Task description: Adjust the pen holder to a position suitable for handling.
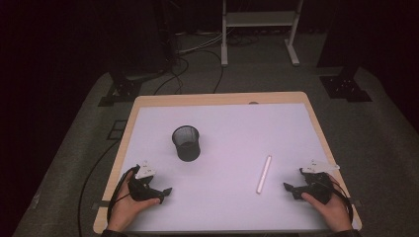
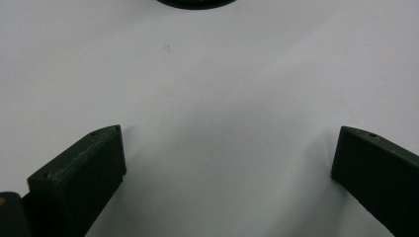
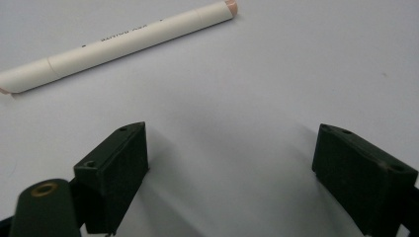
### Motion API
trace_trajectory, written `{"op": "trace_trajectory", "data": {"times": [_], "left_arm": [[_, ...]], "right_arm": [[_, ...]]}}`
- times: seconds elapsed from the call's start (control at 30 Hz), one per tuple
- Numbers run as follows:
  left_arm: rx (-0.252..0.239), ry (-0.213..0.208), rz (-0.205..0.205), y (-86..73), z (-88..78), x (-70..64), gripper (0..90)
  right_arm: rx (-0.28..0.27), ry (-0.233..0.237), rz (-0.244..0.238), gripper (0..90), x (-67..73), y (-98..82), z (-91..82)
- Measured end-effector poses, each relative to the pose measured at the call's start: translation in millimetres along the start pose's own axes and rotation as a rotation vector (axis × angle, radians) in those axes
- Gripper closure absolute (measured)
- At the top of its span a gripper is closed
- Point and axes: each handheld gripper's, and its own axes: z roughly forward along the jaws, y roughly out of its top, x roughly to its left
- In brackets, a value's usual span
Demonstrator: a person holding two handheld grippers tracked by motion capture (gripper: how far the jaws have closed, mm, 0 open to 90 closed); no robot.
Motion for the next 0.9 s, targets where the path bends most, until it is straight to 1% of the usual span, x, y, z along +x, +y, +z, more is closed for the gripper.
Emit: {"op": "trace_trajectory", "data": {"times": [0.2, 0.3, 0.33, 0.4, 0.47, 0.53, 0.6, 0.77, 0.83, 0.87, 0.9], "left_arm": [[0.001, 0.007, -0.008, 0.8, -1.2, 0.1, 0.3], [0.005, 0.018, -0.014, 2.1, -4.0, 1.8, 6.5], [0.007, 0.028, -0.016, 2.5, -4.7, 2.2, 8.0], [0.002, 0.042, -0.019, 4.2, -6.9, 3.7, 8.3], [-0.015, 0.039, -0.024, 6.4, -10.1, 5.5, 12.1], [-0.021, 0.038, -0.032, 9.2, -12.4, 7.2, 13.3], [-0.017, 0.04, -0.037, 12.5, -13.9, 9.0, 14.1], [-0.028, 0.039, -0.043, 23.2, -18.7, 10.5, 15.9], [-0.028, 0.035, -0.037, 26.9, -20.4, 10.5, 19.5], [-0.03, 0.031, -0.035, 28.2, -20.7, 10.4, 19.9], [-0.03, 0.027, -0.039, 29.3, -20.8, 10.1, 21.0]], "right_arm": [[-0.001, 0.001, 0.002, 13.0, -0.2, 0.0, 0.1], [-0.001, 0.0, 0.001, 13.0, 0.1, 0.0, 0.0], [-0.001, 0.0, 0.001, 13.0, 0.1, -0.1, 0.0], [-0.001, -0.002, -0.001, 13.0, 0.4, -0.1, 0.0], [0.0, -0.001, -0.001, 13.0, 0.1, 0.0, 0.0], [0.0, -0.001, 0.0, 13.0, 0.1, 0.1, 0.0], [0.0, 0.0, 0.001, 13.0, 0.1, 0.1, 0.1], [0.0, 0.0, 0.001, 13.0, 0.1, 0.0, 0.0], [0.0, 0.0, 0.0, 13.0, 0.0, 0.0, 0.0], [0.0, 0.0, 0.001, 13.0, 0.1, 0.0, 0.0], [0.0, 0.0, 0.001, 13.0, 0.1, 0.0, 0.1]]}}
